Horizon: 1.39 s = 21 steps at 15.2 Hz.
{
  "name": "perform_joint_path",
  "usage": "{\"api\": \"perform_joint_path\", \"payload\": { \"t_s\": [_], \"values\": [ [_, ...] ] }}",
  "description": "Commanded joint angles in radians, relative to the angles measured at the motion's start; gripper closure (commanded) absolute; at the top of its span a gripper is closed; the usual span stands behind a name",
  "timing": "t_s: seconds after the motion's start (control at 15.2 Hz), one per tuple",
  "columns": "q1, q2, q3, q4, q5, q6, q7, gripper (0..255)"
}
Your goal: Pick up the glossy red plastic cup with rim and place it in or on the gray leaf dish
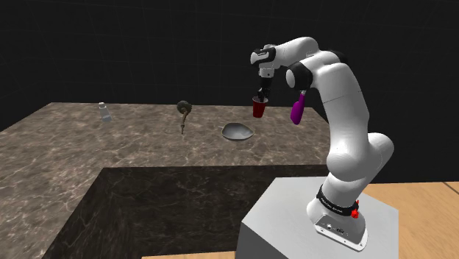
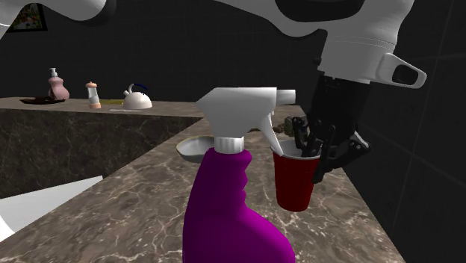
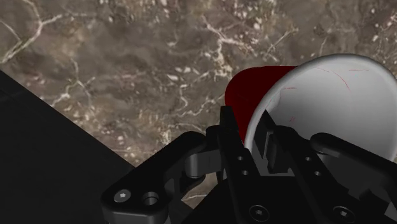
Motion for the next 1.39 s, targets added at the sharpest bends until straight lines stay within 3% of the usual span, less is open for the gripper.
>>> {"api": "perform_joint_path", "payload": {
  "t_s": [0.0,0.26,1.32],
  "values": [
    [0.0,0.001,0.0,0.0,0.0,0.0,0.0,255],
    [0.0,0.0,0.0,-0.001,0.0,0.0,0.0,255],
    [-0.029,-0.019,-0.006,0.19,-0.012,-0.201,0.028,255]
  ]
}}
